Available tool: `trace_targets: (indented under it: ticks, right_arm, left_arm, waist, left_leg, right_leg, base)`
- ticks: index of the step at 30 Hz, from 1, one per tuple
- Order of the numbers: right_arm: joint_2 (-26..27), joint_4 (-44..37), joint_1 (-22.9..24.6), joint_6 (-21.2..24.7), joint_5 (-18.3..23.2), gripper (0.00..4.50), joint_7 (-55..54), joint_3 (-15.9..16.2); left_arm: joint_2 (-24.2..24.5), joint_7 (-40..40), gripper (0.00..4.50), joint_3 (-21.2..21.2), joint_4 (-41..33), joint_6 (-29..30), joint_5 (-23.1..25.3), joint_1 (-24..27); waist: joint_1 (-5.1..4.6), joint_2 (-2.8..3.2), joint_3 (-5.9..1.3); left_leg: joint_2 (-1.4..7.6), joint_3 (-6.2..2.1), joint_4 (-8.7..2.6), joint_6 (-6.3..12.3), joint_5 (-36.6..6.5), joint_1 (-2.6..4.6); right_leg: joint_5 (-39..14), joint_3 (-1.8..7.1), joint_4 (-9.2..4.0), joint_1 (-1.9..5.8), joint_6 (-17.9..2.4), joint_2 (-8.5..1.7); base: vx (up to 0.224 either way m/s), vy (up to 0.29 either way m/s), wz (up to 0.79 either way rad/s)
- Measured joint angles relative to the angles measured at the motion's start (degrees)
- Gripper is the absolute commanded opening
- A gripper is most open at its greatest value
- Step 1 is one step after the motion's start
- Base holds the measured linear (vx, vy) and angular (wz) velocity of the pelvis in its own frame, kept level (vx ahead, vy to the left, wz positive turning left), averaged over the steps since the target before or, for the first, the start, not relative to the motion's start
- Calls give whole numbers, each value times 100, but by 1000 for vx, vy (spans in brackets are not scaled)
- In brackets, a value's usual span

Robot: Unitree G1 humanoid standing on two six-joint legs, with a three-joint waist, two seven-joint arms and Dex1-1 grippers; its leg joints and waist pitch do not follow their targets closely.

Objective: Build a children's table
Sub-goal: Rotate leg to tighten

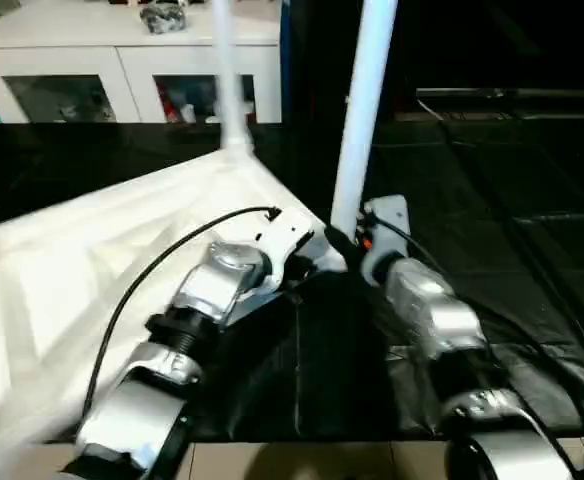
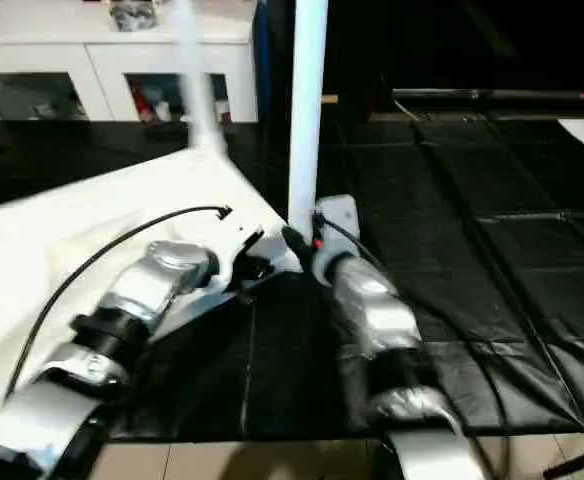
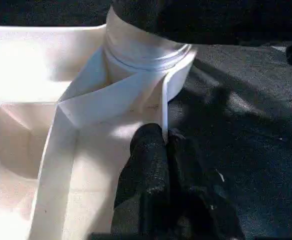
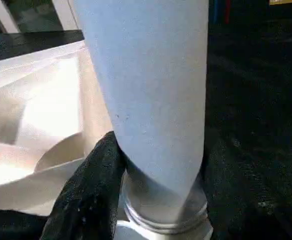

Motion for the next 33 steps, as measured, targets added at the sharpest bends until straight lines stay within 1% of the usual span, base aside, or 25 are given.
trace_targets:
  ticks: [1, 2, 4, 5, 7, 9, 10, 11, 12, 14, 15, 16, 17, 19, 20, 21, 22, 25, 27, 28, 32, 33]
  right_arm:
    - [0, 10, 0, -21, 2, 255, 0, -7]
    - [1, 26, 1, -53, 11, 268, 1, -8]
    - [5, 26, 30, -77, 80, 277, 18, -19]
    - [-8, 3, 75, -117, 89, 290, 81, -20]
    - [-133, -119, 255, -152, 124, 311, 338, -19]
    - [-258, -296, 468, -186, 164, 316, 612, -11]
    - [-437, -551, 697, -180, 265, 334, 900, 10]
    - [-590, -686, 842, -148, 333, 334, 1130, 12]
    - [-723, -811, 975, -105, 398, 354, 1359, 17]
    - [-960, -967, 1200, 9, 512, 358, 1771, 49]
    - [-1100, -1097, 1341, 13, 575, 369, 1992, 118]
    - [-1377, -1269, 1520, 65, 673, 382, 2369, 165]
    - [-1579, -1343, 1621, 110, 728, 392, 2584, 154]
    - [-1824, -1411, 1714, 173, 812, 400, 2882, 51]
    - [-1952, -1499, 1769, 190, 852, 419, 3060, 43]
    - [-2055, -1558, 1802, 195, 905, 419, 3187, 7]
    - [-2205, -1634, 1821, 222, 988, 440, 3373, -8]
    - [-2439, -1801, 1840, 296, 1120, 448, 3703, -75]
    - [-2513, -1858, 1848, 343, 1220, 448, 3892, -57]
    - [-2568, -1907, 1872, 390, 1258, 448, 4018, -30]
    - [-2750, -2131, 1918, 450, 1300, 448, 4564, 266]
    - [-2756, -2172, 1901, 456, 1301, 448, 4677, 354]
  left_arm:
    - [0, 0, 0, 0, 0, -4, 0, 0]
    - [1, 0, 0, 0, 0, -9, 0, 0]
    - [1, -14, 0, -21, 1, -35, 0, 0]
    - [6, -37, 0, -29, 2, -50, 0, 1]
    - [30, -155, 0, -50, 2, -117, 0, 1]
    - [58, -280, 0, -123, 2, -196, -4, 2]
    - [106, -409, 0, -188, 2, -263, -11, 2]
    - [150, -510, 0, -234, 2, -317, -13, 3]
    - [184, -600, 0, -266, 2, -366, -16, 4]
    - [267, -730, 0, -293, 2, -460, -21, 7]
    - [300, -802, 0, -323, 3, -486, -20, 9]
    - [341, -946, 0, -375, 2, -572, -21, 10]
    - [388, -1067, 0, -406, 2, -636, -26, 20]
    - [507, -1255, 0, -458, 2, -753, -26, 27]
    - [570, -1376, 0, -502, 2, -822, -27, 27]
    - [594, -1483, 0, -533, 2, -865, -33, 32]
    - [673, -1641, 0, -584, 1, -938, -36, 34]
    - [776, -2002, 0, -697, -2, -1101, -53, 47]
    - [844, -2184, 0, -756, -6, -1223, -53, 50]
    - [892, -2321, 0, -806, -14, -1321, -52, 57]
    - [1109, -3012, 0, -1005, -198, -1699, -130, 182]
    - [1162, -3163, 0, -1046, -243, -1756, -161, 213]
  waist:
    - [20, 0, 0]
    - [30, 0, 0]
    - [53, 0, 0]
    - [63, -1, 1]
    - [101, -3, 2]
    - [151, -4, 3]
    - [203, -4, 3]
    - [227, -5, 4]
    - [249, -5, 4]
    - [261, -5, 5]
    - [276, -1, 8]
    - [316, 2, 10]
    - [337, 3, 10]
    - [345, 3, 11]
    - [350, 5, 12]
    - [362, 6, 12]
    - [377, 6, 12]
    - [402, 5, 12]
    - [421, 5, 12]
    - [447, 5, 12]
    - [544, 11, 12]
    - [556, 13, 11]
  left_leg:
    - [2, 0, -2, 1, 1, 0]
    - [3, 0, -2, 1, 1, 0]
    - [3, -1, -2, 0, 0, -1]
    - [3, -2, -2, 0, 0, -2]
    - [2, -4, -2, 0, 0, -6]
    - [2, -5, -2, 0, 0, -9]
    - [2, -6, -5, 1, 1, -8]
    - [2, -7, -5, 4, 2, -6]
    - [0, -11, -4, 4, 3, -3]
    - [1, -13, -3, 4, 3, -10]
    - [1, -13, -1, 4, 3, -11]
    - [-1, -14, 0, 5, 4, -11]
    - [-1, -14, 0, 9, 6, -12]
    - [0, -14, 1, 16, 11, -13]
    - [1, -14, 1, 16, 11, -13]
    - [1, -14, 0, 16, 10, -13]
    - [2, -15, 0, 16, 11, -13]
    - [2, -15, 1, 16, 11, -12]
    - [2, -16, 3, 15, 11, -12]
    - [2, -16, 4, 15, 11, -13]
    - [4, -17, 3, 16, 11, -15]
    - [4, -16, 3, 16, 11, -16]
  right_leg:
    - [-1, 0, 0, -1, -1, 3]
    - [-1, 0, 0, -1, -2, 5]
    - [-1, 0, 0, -4, -2, 6]
    - [-1, 0, 0, -4, -2, 6]
    - [-1, 2, -4, -4, -1, 6]
    - [-1, 2, -8, -6, -1, 6]
    - [-1, 2, -13, -8, -1, 7]
    - [-1, 2, -14, -9, -1, 7]
    - [-1, 2, -15, -9, -1, 8]
    - [0, 4, -14, -13, -3, 12]
    - [0, 4, -14, -13, -3, 12]
    - [0, 6, -15, -16, -3, 12]
    - [0, 9, -16, -16, -3, 12]
    - [0, 10, -15, -17, -3, 14]
    - [0, 10, -14, -18, -3, 14]
    - [0, 9, -13, -17, -3, 14]
    - [0, 9, -13, -17, -3, 16]
    - [0, 10, -13, -13, -3, 16]
    - [0, 10, -13, -12, -3, 16]
    - [0, 11, -13, -12, -3, 16]
    - [0, 10, -16, -13, -3, 18]
    - [0, 11, -15, -12, -3, 17]
  base:
    - [0, 0, 0]
    - [0, 0, 0]
    - [0, 0, 0]
    - [0, 0, 0]
    - [0, 0, 0]
    - [0, 0, 0]
    - [0, 0, 0]
    - [0, 0, 0]
    - [0, 0, 0]
    - [0, 0, 0]
    - [0, 0, 0]
    - [0, 0, 0]
    - [0, 0, 0]
    - [0, 0, 0]
    - [0, 0, 0]
    - [0, 0, 0]
    - [0, 0, 0]
    - [0, 0, 0]
    - [0, 0, 0]
    - [0, 0, 0]
    - [0, 0, 0]
    - [0, 0, 0]
